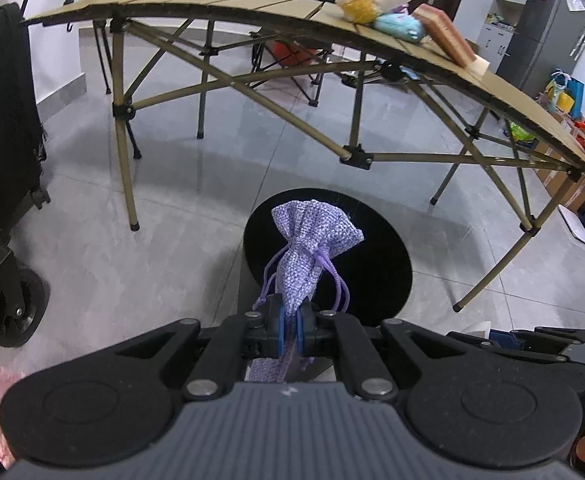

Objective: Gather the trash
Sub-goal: 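Lower the right tool into the black bin and open it to drop the paper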

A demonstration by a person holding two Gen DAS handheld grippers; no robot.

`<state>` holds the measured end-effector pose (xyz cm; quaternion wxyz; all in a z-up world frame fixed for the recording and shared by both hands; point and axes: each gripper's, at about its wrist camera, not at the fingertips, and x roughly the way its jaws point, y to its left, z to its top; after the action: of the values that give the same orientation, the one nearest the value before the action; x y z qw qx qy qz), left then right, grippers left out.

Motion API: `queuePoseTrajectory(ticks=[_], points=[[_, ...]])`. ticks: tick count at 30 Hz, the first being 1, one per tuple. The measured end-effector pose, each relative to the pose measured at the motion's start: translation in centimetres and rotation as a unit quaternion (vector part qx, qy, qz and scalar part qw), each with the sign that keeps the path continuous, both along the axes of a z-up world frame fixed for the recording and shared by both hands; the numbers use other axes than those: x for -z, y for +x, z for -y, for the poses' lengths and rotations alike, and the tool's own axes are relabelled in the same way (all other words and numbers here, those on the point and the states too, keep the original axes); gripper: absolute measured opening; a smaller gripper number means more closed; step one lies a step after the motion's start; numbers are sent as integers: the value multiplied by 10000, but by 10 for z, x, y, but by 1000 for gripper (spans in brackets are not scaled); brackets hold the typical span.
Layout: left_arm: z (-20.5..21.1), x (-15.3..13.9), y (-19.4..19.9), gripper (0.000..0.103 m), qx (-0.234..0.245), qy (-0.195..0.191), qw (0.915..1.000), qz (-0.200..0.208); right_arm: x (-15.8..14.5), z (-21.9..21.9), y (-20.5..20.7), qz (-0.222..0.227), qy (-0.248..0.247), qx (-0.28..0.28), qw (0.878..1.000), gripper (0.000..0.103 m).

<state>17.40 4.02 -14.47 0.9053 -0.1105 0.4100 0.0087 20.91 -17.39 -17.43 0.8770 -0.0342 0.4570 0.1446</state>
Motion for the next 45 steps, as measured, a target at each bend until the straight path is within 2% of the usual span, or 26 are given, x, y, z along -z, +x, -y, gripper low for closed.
queuePoseTrajectory(ticks=[6, 23, 34, 45], points=[[-7, 0, 3, 6, -127, -63, 9999, -22, 4, -4, 8, -128, -38, 16, 9999, 21], [-17, 1, 30, 6, -482, -50, 9988, -102, 6, -28, 64, -340, -45, 244, 9991, 21], [-35, -1, 48, 6, -666, -179, 9975, -125, 6, -57, 111, -424, 215, 404, 9981, 21], [-49, -2, 75, 6, -770, -181, 9968, -99, 23, -86, 137, -711, 323, 374, 9962, 21]])
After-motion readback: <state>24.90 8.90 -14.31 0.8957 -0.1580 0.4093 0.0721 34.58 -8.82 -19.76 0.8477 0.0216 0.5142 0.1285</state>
